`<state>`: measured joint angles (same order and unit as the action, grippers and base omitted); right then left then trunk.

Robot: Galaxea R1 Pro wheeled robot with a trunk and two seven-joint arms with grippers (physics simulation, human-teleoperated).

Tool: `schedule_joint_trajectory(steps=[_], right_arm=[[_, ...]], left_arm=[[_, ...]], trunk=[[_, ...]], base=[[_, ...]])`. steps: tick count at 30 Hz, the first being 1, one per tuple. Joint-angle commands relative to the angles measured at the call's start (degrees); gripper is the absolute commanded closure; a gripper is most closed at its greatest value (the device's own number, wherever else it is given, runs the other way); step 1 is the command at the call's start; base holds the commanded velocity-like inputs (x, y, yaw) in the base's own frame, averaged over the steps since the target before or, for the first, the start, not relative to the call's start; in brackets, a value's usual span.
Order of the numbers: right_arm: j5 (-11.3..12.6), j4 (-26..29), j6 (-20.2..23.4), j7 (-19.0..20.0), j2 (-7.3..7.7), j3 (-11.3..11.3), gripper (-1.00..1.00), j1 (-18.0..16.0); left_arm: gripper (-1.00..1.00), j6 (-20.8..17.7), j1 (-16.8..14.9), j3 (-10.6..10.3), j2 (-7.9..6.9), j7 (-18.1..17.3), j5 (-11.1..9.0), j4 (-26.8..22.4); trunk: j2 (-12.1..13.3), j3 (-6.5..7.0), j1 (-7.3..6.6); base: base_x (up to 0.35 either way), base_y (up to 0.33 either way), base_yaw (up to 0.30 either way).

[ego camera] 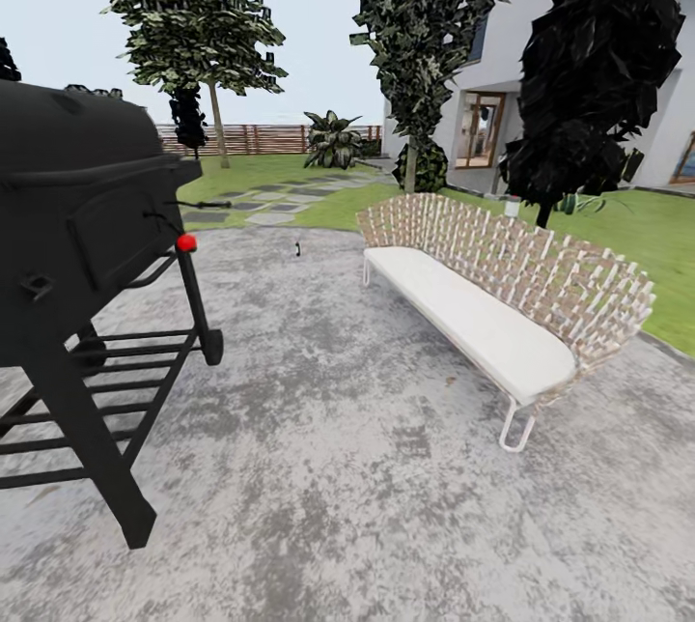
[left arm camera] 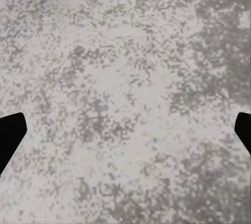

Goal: In the garden, pick up the pesticide atomizer on the floor and spray pesticide onto both trees until each tree trunk is fully covered.

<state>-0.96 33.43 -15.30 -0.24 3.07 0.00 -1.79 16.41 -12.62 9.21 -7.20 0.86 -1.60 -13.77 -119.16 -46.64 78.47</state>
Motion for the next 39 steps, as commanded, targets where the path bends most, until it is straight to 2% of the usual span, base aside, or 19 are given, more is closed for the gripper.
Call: schedule_joint_trajectory(steps=[1, 39], right_arm=[[-0.10, -0.03, -0.17, -0.02, 0.01, -0.01, -1.00, -0.01], [-0.10, -0.03, -0.17, -0.02, 0.01, 0.18, -1.00, -0.02]], left_arm=[[-1.00, 0.20, -0.04, -0.07, 0.00, 0.10, -0.16, 0.06], [-1.00, 0.28, -0.04, -0.16, -0.18, 0.06, -0.24, 0.06]], trunk=[[-0.02, -0.05, 0.03], [-0.02, -0.05, 0.03]], base=[[0.340, 0.000, 0.000], [0.338, -0.036, 0.000]])
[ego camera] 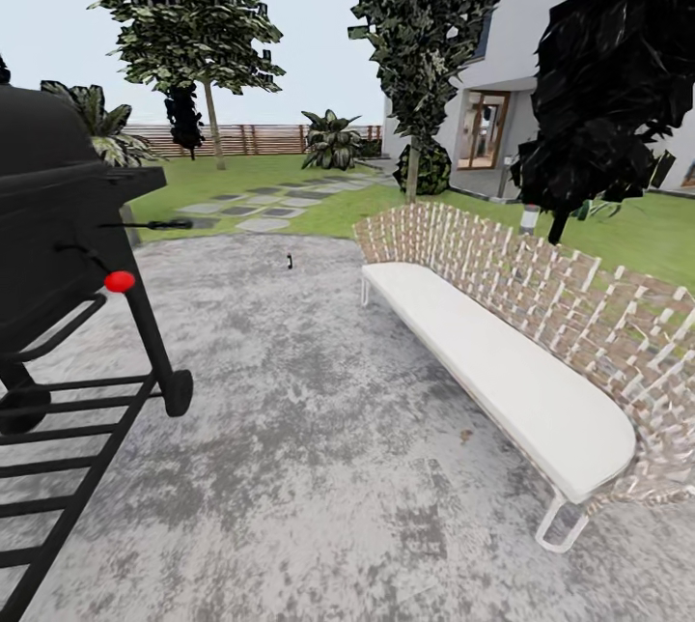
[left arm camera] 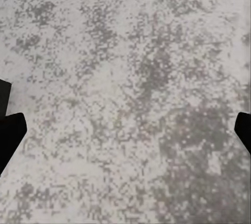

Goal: In the garden, pick up the pesticide atomizer on the floor and spray pesticide onto both trees until each tree trunk is fully covered.

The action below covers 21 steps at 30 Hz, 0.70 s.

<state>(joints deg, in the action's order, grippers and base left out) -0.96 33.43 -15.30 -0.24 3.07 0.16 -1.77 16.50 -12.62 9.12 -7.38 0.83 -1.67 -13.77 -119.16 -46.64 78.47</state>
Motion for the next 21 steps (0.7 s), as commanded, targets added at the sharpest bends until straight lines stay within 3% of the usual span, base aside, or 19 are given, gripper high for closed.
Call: schedule_joint_trajectory(steps=[1, 13, 21], right_arm=[[-0.10, -0.03, -0.17, -0.02, 0.00, 0.02, -1.00, -0.02], [-0.10, 0.01, -0.17, -0.02, -0.02, -0.17, -1.00, 0.00], [-0.10, 0.01, -0.21, -0.02, 0.00, 0.07, -1.00, 0.01]], left_arm=[[-1.00, 0.20, -0.04, -0.07, 0.00, 0.08, -0.17, 0.06], [-1.00, 0.28, -0.04, -0.07, 0.00, 0.11, -0.17, 0.06], [-1.00, 0.28, -0.04, -0.07, 0.00, 0.06, -0.18, 0.06]], trunk=[[-0.02, -0.05, 0.03], [-0.02, -0.05, 0.03], [-0.02, -0.05, 0.03]], base=[[0.340, -0.001, 0.006], [0.340, 0.000, 0.169], [0.340, 0.000, 0.030]])
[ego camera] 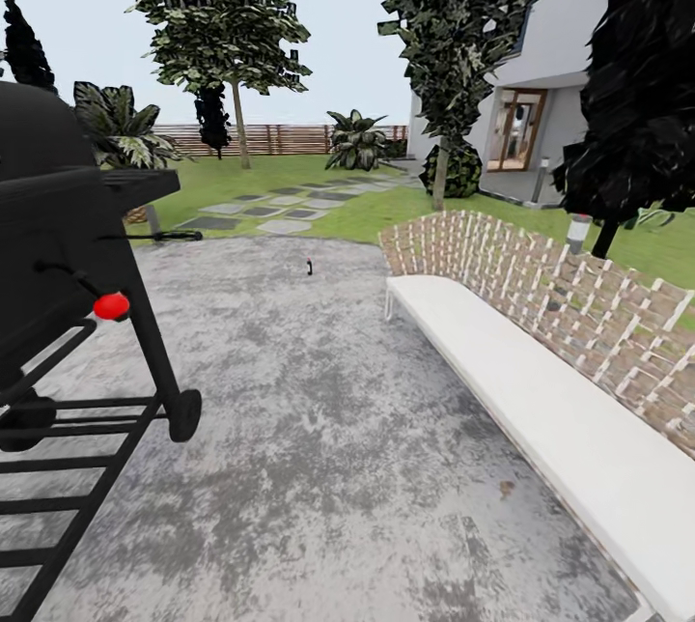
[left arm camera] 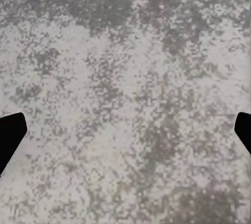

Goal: In the garden, pick up the pesticide atomizer on the floor and spray pesticide onto both trees until each tree trunk is fully covered.

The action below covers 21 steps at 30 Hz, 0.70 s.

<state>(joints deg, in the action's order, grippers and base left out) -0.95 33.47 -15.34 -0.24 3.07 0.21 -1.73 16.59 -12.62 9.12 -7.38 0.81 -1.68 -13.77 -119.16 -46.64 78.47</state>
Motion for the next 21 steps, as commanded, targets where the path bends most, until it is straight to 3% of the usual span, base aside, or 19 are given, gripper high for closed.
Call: schedule_joint_trajectory(steps=[1, 21], right_arm=[[-0.10, -0.03, -0.16, -0.02, 0.00, 0.02, -1.00, -0.03], [-0.10, -0.07, -0.13, -0.02, 0.00, 0.01, -1.00, -0.07]], left_arm=[[-1.00, 0.20, -0.04, -0.07, 0.03, 0.08, -0.17, 0.06], [-1.00, 0.20, -0.04, -0.07, 0.08, 0.08, -0.19, 0.06]], trunk=[[-0.02, -0.05, 0.03], [-0.02, -0.05, 0.03]], base=[[0.340, 0.000, 0.002], [0.340, 0.000, 0.000]])
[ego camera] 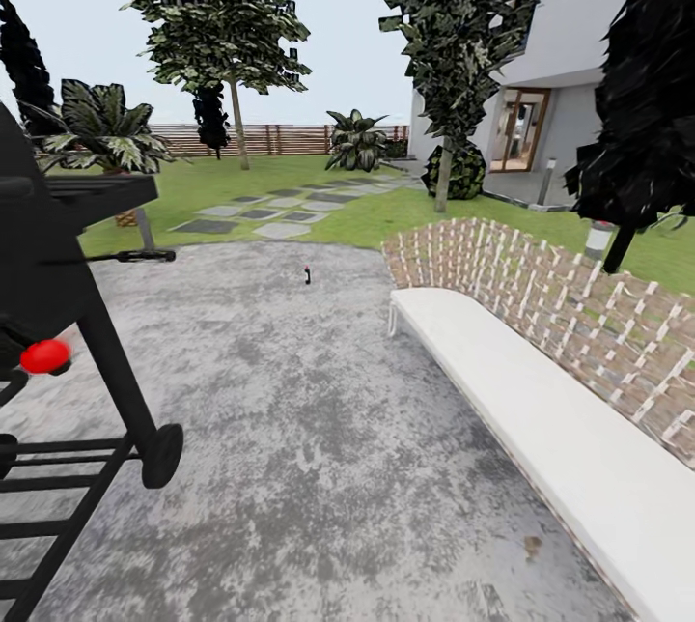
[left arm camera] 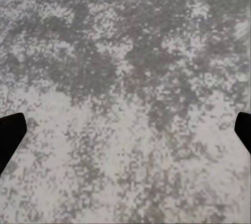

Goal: In the garden, pick up the pesticide atomizer on the floor and spray pesticide onto both trees until each tree trunk is fully covered.

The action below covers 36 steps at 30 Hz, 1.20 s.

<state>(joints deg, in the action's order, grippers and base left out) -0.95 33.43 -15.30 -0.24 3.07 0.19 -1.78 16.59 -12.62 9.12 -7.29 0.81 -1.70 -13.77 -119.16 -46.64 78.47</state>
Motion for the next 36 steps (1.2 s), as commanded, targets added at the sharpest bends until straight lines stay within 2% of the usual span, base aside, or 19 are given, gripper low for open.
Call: schedule_joint_trajectory(steps=[1, 28, 36], right_arm=[[-0.10, -0.03, -0.17, -0.02, 0.00, 0.03, -1.00, -0.02], [-0.10, -0.03, -0.17, -0.02, 0.00, 0.07, -1.00, -0.02], [-0.10, -0.03, -0.17, -0.02, 0.00, 0.07, -1.00, 0.00]], left_arm=[[-1.00, 0.20, -0.04, -0.07, 0.00, 0.08, -0.17, 0.06], [-1.00, 0.20, -0.04, -0.07, 0.00, 0.07, -0.14, 0.06], [-1.00, 0.21, -0.04, -0.07, 0.00, 0.09, -0.14, 0.06]], trunk=[[-0.02, -0.05, 0.03], [-0.02, -0.05, 0.03], [-0.02, -0.05, 0.03]], base=[[0.340, 0.000, 0.000], [0.340, 0.000, 0.001], [0.340, 0.000, 0.159]])
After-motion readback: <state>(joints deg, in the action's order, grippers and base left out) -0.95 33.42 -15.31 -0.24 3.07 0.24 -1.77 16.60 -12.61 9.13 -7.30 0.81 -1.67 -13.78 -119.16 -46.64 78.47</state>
